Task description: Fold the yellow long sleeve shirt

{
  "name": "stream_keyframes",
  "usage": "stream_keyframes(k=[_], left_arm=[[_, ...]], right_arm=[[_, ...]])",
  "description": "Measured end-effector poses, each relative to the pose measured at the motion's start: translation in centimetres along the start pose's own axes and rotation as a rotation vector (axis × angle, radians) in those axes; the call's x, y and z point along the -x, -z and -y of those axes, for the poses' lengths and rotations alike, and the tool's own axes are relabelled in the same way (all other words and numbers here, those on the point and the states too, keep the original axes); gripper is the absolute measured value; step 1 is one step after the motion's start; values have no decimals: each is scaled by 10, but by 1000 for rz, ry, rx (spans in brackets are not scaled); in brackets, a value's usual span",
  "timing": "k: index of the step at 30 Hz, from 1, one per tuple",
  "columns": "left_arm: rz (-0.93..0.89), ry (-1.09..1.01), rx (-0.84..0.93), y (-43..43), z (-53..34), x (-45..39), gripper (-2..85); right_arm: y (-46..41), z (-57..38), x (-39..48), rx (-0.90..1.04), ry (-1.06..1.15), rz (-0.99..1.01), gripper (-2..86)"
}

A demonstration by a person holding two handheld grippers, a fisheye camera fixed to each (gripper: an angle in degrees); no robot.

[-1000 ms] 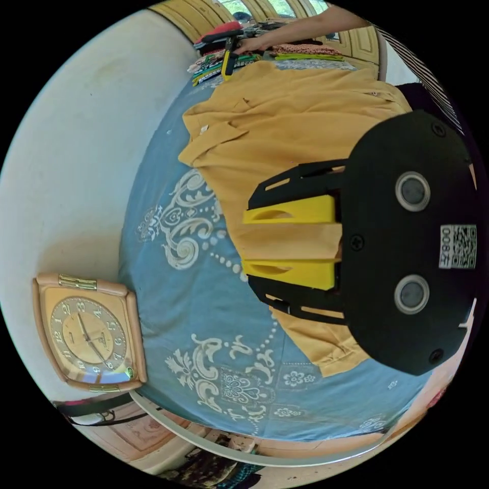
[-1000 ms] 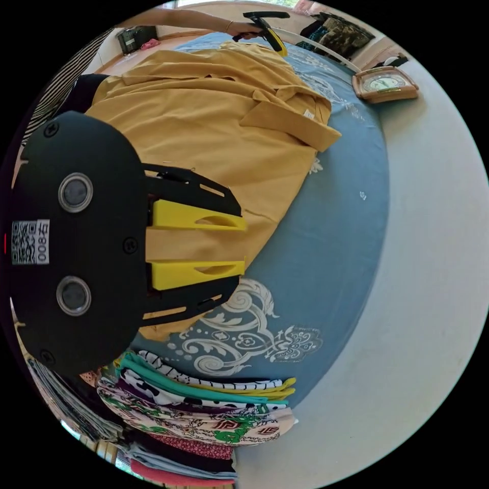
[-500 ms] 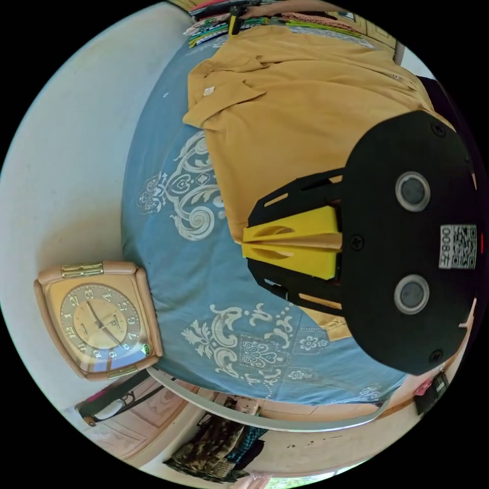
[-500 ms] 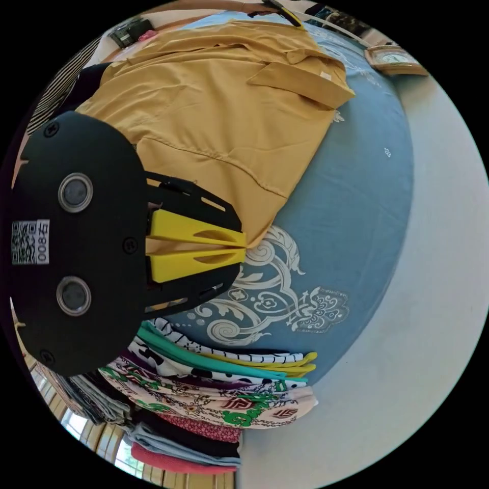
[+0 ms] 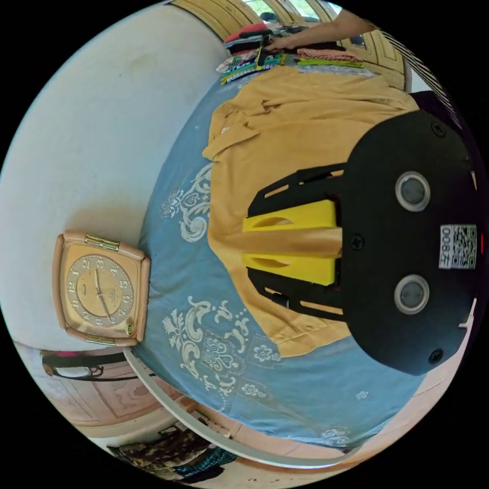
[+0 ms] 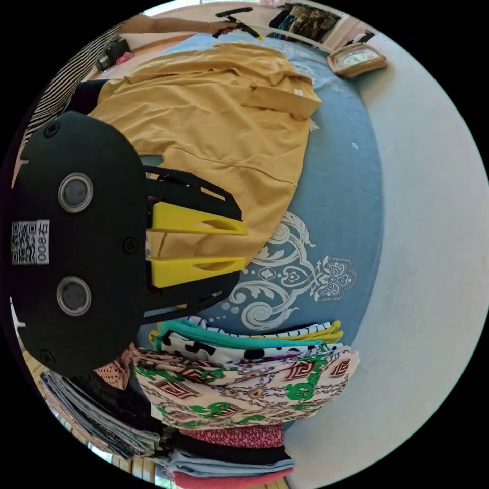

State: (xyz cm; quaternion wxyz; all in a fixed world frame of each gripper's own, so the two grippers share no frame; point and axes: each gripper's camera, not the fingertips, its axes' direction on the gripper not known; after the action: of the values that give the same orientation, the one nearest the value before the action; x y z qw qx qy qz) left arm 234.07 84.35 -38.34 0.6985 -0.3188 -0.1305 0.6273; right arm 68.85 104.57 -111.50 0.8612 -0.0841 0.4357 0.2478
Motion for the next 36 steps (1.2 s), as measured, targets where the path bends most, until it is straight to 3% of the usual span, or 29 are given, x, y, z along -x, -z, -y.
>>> stream_keyframes(k=[6,14,22,26,30,36], left_arm=[[62,21,140,6,-91,22,78],[169,-47,211,-13,-110,23,17],[238,-20,160,0,-130,50,15],[215,17,190,-17,-148,58,32],[190,41,123,-1,-179,60,64],[-10,84,26,39,-253,62,83]], right_arm=[[11,-95,-30,13,-72,20,86],[-18,-127,-106,35,-361,148,78],[-13,-136,-124,47,-295,39,10],[-38,-129,-132,135,-280,69,13],[-38,-137,-130,81,-282,-44,25],[-42,-188,-154,-33,-413,102,20]])
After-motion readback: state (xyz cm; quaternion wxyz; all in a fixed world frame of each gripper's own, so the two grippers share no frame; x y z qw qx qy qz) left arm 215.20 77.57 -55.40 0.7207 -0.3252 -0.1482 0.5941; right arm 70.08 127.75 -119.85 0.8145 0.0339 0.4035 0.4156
